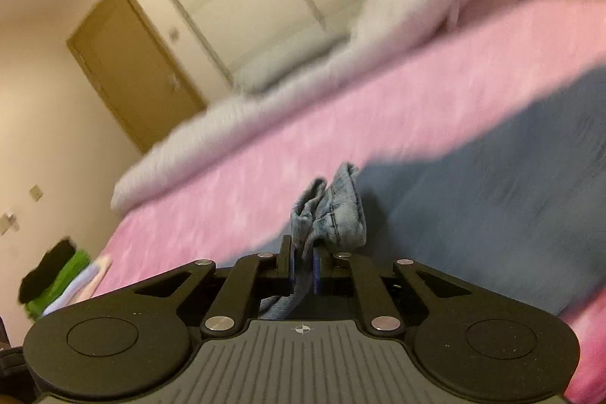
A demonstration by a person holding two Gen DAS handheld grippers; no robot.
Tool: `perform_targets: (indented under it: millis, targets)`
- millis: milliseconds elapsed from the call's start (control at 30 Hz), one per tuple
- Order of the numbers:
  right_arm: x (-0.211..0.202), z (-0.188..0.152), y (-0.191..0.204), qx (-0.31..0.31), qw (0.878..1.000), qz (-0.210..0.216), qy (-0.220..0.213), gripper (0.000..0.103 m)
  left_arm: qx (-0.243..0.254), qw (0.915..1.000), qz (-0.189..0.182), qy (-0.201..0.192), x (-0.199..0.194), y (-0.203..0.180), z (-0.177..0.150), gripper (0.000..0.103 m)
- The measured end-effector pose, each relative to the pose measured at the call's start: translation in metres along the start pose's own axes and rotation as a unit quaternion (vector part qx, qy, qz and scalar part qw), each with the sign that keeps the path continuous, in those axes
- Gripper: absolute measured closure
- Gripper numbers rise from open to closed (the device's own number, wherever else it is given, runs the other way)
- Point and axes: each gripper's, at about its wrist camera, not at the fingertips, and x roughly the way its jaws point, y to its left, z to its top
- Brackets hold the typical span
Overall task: Fold clothes
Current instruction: 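Grasp the waistband edge of the blue jeans with the right gripper, then lift the waistband with the right gripper and fold it over the legs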
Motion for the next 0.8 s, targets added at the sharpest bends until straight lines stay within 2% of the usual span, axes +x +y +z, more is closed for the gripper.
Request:
perform_targets:
  millis: [100, 133, 200, 300, 400, 500, 633, 733, 800]
  targets:
    - [-0.025, 0.012, -0.034, -0.005, 0.997, -0.066, -0.038, 0.095, 0.013, 0.9991, -0.034, 0.019, 0.022, -0.020, 0.003, 0.088]
    - [-0.026, 0.011, -0.055, 0.011, 0.994, -0.098, -0.034, 0.095, 0.015, 0.9987, -0.039, 0.031, 0.033, -0.026, 0.001, 0.088]
    - [-0.019, 0.005, -0.101, 0.078, 0.988, -0.135, -0.007, 0.094, 0.018, 0.9972, -0.046, 0.055, 0.055, -0.037, -0.004, 0.088]
    - [-0.018, -0.014, -0.150, 0.183, 0.976, -0.119, 0.016, 0.094, 0.044, 0.9948, -0.028, 0.087, 0.081, -0.050, -0.015, 0.088]
    - [-0.018, -0.013, -0.141, 0.149, 0.981, -0.122, 0.008, 0.094, 0.065, 0.9929, -0.015, 0.098, 0.087, -0.057, -0.019, 0.088]
    - [-0.019, -0.008, -0.133, 0.125, 0.986, -0.114, -0.002, 0.094, 0.061, 0.9930, -0.008, 0.101, 0.088, -0.055, -0.017, 0.088]
    - [-0.030, 0.001, -0.132, 0.123, 0.987, -0.099, -0.025, 0.095, 0.070, 0.9918, 0.002, 0.107, 0.090, -0.059, -0.010, 0.088]
    - [-0.047, 0.014, -0.131, 0.095, 0.987, -0.114, -0.064, 0.095, 0.088, 0.9895, 0.000, 0.114, 0.093, -0.065, -0.005, 0.088]
    - [-0.049, 0.016, -0.143, 0.088, 0.984, -0.140, -0.065, 0.095, 0.098, 0.9874, -0.004, 0.124, 0.100, -0.068, -0.004, 0.089]
